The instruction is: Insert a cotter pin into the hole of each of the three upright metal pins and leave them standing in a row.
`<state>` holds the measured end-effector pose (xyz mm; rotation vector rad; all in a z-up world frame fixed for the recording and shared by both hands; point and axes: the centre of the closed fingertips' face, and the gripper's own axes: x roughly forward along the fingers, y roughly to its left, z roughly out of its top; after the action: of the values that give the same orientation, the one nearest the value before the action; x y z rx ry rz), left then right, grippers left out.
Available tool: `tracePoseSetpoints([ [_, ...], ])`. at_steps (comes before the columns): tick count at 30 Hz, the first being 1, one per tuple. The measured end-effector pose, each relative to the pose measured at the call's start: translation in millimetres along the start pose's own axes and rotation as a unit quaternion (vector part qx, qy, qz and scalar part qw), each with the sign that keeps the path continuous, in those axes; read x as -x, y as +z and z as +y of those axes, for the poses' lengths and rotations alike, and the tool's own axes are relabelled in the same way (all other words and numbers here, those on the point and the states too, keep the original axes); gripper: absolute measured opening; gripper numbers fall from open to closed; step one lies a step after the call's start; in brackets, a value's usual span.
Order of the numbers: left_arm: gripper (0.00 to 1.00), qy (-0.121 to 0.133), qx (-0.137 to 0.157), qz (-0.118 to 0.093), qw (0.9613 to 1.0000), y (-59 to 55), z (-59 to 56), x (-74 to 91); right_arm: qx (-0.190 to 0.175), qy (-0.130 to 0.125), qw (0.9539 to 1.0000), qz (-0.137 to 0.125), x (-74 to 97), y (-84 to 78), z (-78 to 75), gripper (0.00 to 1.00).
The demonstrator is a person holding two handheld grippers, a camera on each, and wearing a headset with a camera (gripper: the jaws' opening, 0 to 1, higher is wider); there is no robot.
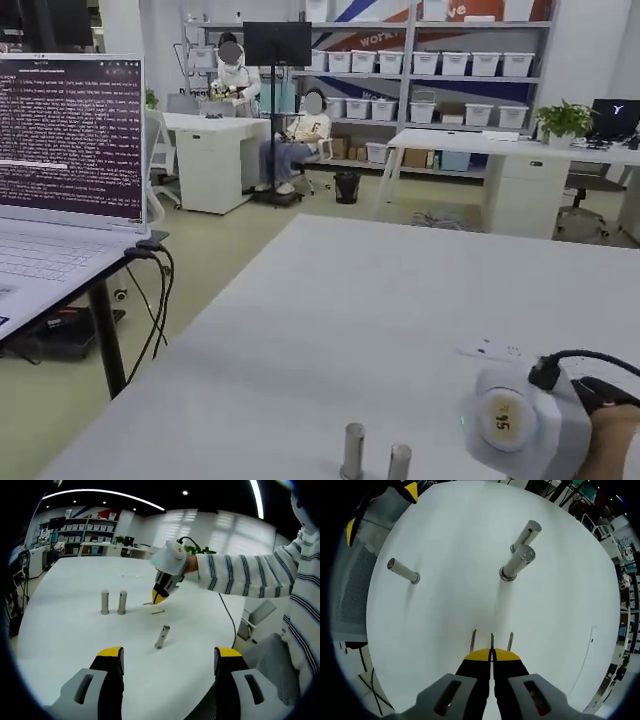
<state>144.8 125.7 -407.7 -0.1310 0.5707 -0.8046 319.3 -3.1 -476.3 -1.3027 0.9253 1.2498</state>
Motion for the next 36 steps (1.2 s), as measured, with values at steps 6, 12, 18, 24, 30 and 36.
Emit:
tracePoseSetpoints([
  [6, 0.71, -0.004, 0.000, 0.010, 0.9999, -2.7, -0.1, -3.2, 0.022, -0.052, 0.9981, -0.024, 21.4, 6.7, -3.4, 0.00],
  [12, 0.69, -0.016, 0.004, 0.003, 0.9999, 0.8, -4.8, -7.3, 0.024, -0.081, 0.9953, -0.049, 41.5, 15.7, 8.1, 0.00],
  [18, 0.65, -0.030, 0.003, -0.003, 0.9995, 5.6, -10.1, -13.3, 0.027, -0.095, 0.9928, -0.068, 52.0, 24.2, 22.8, 0.00],
  [24, 0.63, -0.034, 0.018, -0.012, 0.9992, 14.6, -8.3, -18.1, 0.016, -0.113, 0.9886, -0.098, 65.1, 34.9, 34.5, 0.00],
  [30, 0.54, -0.044, 0.032, -0.020, 0.9983, 25.6, -6.8, -23.8, 0.004, -0.142, 0.9811, -0.132, 80.9, 48.7, 42.3, 0.00],
  [36, 0.54, -0.053, 0.028, -0.030, 0.9977, 35.0, -7.8, -28.1, -0.006, -0.157, 0.9758, -0.152, 91.9, 57.5, 50.7, 0.00],
])
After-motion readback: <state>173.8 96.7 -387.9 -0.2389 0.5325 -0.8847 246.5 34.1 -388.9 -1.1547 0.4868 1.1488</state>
